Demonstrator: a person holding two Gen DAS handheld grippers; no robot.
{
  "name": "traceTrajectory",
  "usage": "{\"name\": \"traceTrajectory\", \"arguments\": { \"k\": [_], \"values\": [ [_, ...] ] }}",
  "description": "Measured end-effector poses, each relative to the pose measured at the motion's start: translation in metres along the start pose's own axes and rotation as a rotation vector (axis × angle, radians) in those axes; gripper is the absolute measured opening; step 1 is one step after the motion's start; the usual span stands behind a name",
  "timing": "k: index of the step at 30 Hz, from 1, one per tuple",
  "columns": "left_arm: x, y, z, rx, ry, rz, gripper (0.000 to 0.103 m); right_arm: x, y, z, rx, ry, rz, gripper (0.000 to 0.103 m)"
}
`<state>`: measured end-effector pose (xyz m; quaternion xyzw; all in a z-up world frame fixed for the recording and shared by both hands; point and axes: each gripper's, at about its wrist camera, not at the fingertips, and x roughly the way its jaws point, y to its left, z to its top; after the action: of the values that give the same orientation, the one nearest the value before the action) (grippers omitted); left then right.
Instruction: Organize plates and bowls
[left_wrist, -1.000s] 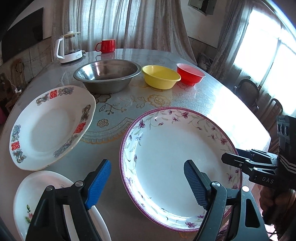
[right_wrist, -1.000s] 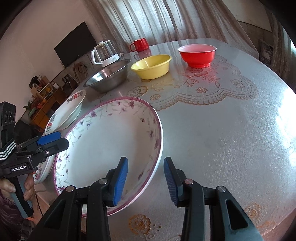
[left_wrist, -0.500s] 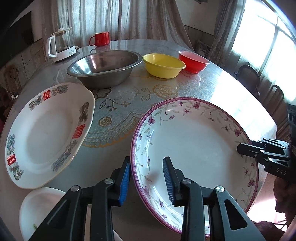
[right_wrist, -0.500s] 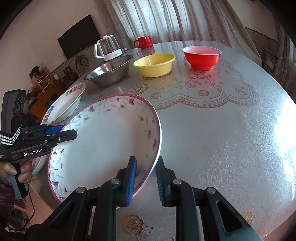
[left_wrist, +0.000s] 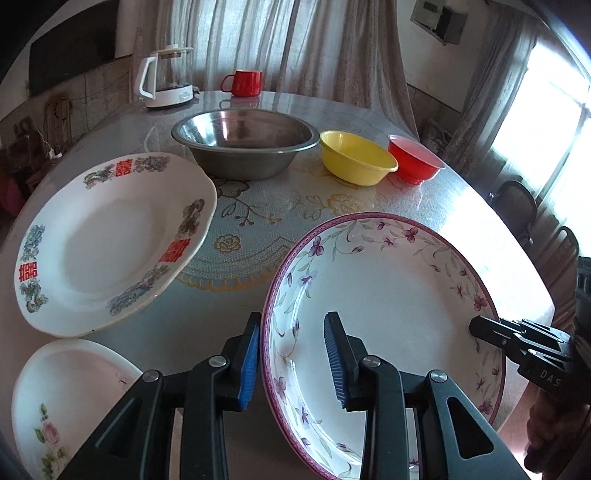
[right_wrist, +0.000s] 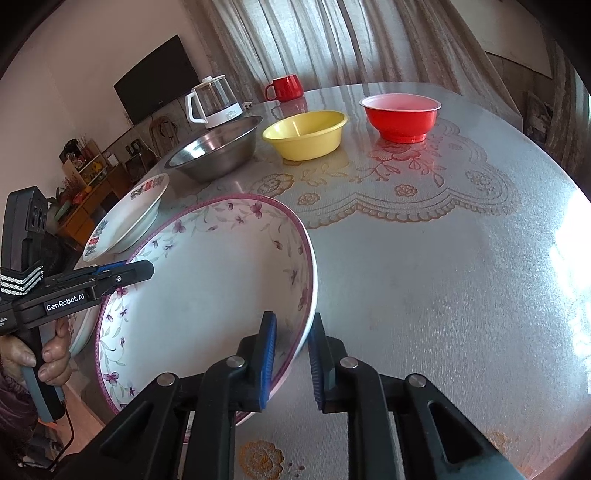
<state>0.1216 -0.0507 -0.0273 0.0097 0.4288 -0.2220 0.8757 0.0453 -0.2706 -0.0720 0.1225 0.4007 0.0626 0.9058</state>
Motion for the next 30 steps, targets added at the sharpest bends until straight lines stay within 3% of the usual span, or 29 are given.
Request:
{"name": "traceTrajectory", "arguments": {
  "k": [14,21,26,30],
  "values": [
    [0.027,0.003,0.045,-0.078,0.015,0.105,0.033,0.03,-0.006,0.054,-0.001,-0.021,-0.024,0.014],
    [0.043,0.008,0.045,-0.099,0.047,0.135,0.033,0.058,-0.008,0.071,-0.002,0.008,-0.07,0.013],
    [0.036,0.008,0.042,-0.096,0.031,0.124,0.035,0.057,-0.003,0.072,-0.012,0.017,-0.097,0.018],
    [0.019,0.003,0.041,-0.063,-0.034,0.137,0.038,0.06,0.002,0.073,-0.03,0.017,-0.132,0.023]
  ]
}}
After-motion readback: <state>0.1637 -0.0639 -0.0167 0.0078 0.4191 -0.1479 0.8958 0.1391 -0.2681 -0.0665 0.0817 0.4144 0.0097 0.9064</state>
